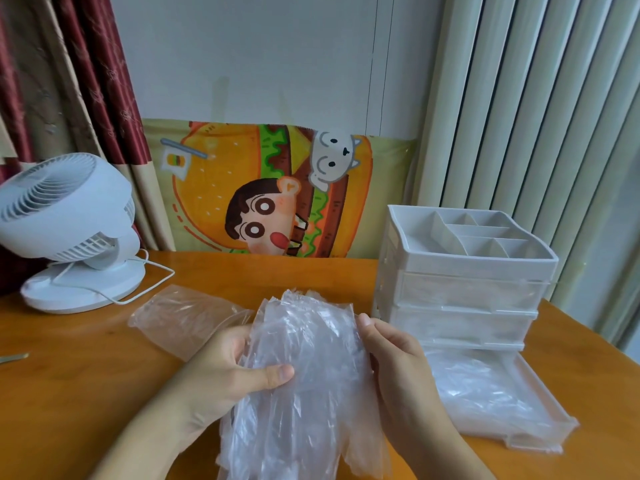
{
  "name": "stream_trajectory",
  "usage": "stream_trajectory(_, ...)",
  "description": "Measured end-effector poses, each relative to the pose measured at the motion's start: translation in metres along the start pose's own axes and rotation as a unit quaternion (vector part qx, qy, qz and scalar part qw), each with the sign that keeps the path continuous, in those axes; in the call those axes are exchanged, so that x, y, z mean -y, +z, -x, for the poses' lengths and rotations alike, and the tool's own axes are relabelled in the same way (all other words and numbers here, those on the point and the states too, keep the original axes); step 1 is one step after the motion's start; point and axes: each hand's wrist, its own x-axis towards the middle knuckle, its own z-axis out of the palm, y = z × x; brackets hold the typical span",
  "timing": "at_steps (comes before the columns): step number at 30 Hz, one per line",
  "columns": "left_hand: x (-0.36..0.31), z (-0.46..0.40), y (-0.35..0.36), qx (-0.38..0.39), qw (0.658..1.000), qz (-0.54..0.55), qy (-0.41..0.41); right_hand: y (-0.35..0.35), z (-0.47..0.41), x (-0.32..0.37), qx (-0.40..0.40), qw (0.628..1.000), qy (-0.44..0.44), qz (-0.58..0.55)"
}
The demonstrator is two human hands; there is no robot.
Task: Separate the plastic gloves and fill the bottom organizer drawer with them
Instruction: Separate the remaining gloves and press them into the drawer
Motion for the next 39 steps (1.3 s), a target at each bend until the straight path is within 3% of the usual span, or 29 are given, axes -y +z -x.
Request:
stream_trajectory(10,-0.001,-0.003,0.008,-0.089,0.995,-0.047,0.015,0.002,0.005,0.004,0.026,0.996,-0.015,0.082)
stream_trajectory(21,0.001,-0.003,0.008,-0.071,0.996,-0.058,0.021,0.005,0.006,0.007,-0.004,0.993,-0.036,0.112)
stream_trajectory(24,0.000,-0.003,0.010,-0.074,0.996,-0.043,0.023,0.002,0.007,0.010,0.042,0.998,0.005,0.044)
stream_trajectory(27,-0.001,-0.003,0.012,-0.087,0.995,-0.033,0.039,0.001,0.008,0.010,0.076,0.993,0.002,0.091)
stream_trajectory(32,-0.007,0.002,0.019,-0.112,0.990,-0.044,0.072,0.006,0.004,-0.001,0.000,0.978,-0.098,0.186)
stream_trajectory(39,-0.007,0.002,0.015,-0.121,0.988,-0.015,0.097,0.003,0.003,-0.001,-0.037,0.987,-0.077,0.139)
